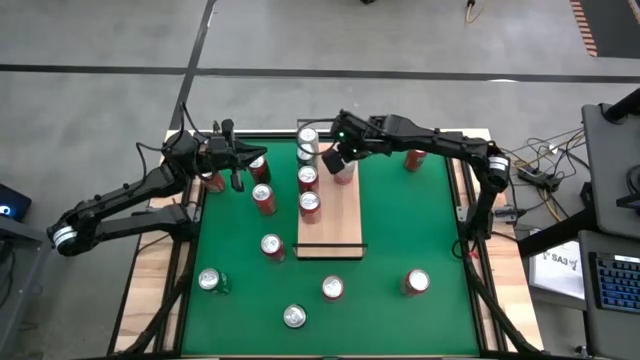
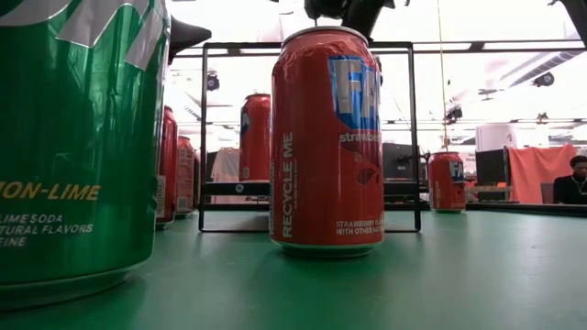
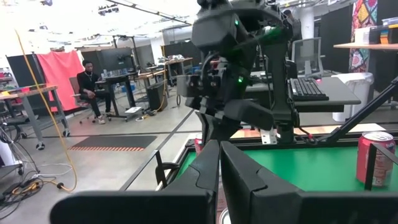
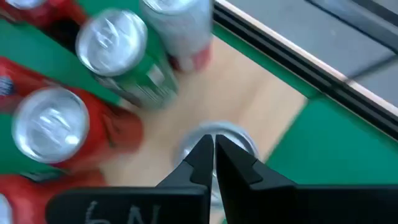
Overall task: Place canned beverage on shelf
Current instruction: Put the white/pink soda can on the shelf and aligned with the other white/pink soda can
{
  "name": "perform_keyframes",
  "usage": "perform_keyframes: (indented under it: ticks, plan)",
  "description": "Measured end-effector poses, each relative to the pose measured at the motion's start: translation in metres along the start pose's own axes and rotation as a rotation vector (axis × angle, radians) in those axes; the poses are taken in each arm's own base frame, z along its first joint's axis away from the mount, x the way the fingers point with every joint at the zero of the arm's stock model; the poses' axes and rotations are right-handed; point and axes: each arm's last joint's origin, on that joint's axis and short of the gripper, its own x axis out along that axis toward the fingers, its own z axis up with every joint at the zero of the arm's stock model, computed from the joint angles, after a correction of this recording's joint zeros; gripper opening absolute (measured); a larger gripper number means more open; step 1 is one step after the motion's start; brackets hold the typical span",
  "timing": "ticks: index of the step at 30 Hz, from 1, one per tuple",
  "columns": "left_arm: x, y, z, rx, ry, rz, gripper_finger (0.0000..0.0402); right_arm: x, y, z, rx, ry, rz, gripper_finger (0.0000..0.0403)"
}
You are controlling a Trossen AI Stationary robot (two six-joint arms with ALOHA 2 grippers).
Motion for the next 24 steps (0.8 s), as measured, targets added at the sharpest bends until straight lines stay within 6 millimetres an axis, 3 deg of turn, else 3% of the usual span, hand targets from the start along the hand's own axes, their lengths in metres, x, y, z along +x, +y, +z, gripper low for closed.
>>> perform_keyframes:
  ticks: [13, 24]
  plan:
    - [0.000, 0.000, 0.000, 0.002, 0.003, 0.000, 0.0000, 0.012, 0.019, -0.008, -0.034, 0.016, 0.034, 0.0009]
    - [0.000, 0.000, 0.000, 0.001, 0.003, 0.000, 0.0000, 0.019, 0.019, -0.018, -0.059, 0.027, -0.085, 0.0009]
